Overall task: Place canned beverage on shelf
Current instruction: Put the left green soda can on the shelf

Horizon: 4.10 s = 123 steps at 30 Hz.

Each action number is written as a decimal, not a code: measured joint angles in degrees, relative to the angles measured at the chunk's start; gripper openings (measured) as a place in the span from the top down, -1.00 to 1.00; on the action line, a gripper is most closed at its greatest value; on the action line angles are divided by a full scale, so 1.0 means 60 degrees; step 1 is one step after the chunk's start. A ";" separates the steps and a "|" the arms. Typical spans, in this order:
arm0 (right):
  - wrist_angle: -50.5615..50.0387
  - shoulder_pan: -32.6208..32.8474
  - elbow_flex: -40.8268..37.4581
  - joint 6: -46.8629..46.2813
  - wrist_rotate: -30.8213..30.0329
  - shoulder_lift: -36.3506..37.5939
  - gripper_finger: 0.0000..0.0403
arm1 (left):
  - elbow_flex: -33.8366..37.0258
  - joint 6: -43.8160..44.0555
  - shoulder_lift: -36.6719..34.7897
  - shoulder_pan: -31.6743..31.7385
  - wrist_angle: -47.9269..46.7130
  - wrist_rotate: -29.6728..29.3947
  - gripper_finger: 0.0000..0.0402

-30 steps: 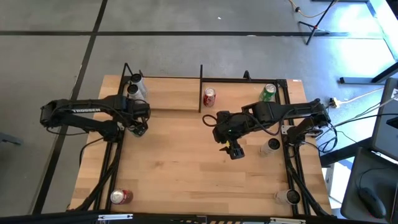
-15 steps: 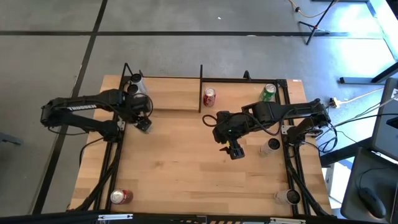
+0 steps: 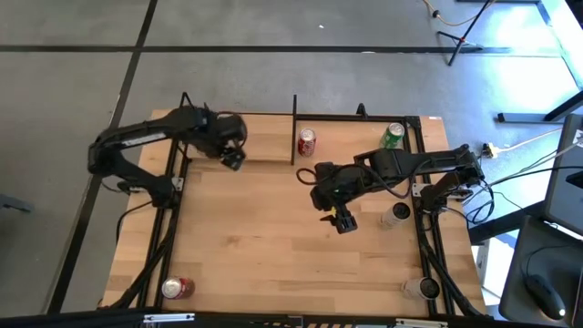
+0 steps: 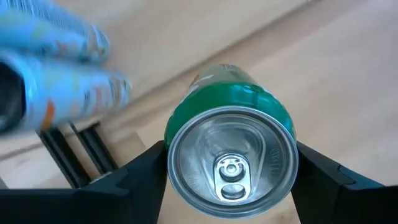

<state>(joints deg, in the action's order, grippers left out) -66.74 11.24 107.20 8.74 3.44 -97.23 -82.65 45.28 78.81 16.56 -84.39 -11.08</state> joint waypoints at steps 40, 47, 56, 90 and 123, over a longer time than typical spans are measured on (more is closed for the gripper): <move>0.1111 -0.0152 0.0000 0.0848 -0.0172 -0.0004 -0.59 | -0.0357 -0.1251 0.2319 0.4143 0.1200 -0.0053 -0.26; 0.1111 -0.0148 0.0000 0.0877 -0.0149 -0.0007 -0.59 | -0.0352 -0.1254 0.2319 0.4208 0.1171 -0.0049 -0.26; 0.1150 -0.0148 0.0000 0.0866 -0.0073 -0.0007 -0.59 | -0.0349 -0.1396 0.2319 0.4349 0.1186 -0.0046 -0.27; 0.1127 -0.0138 0.0000 0.0805 -0.0223 -0.0011 -0.59 | -0.0346 -0.1975 0.2807 0.4498 0.1159 0.0234 -0.48; 0.0573 -0.0119 -0.0007 -0.0179 -0.0348 0.1020 -0.59 | -0.2727 -0.3246 0.1424 0.1457 0.0308 0.0455 -0.65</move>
<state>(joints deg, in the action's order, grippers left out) -63.30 10.52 107.15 7.66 1.35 -91.11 -99.02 25.81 87.36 25.30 -82.54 -8.35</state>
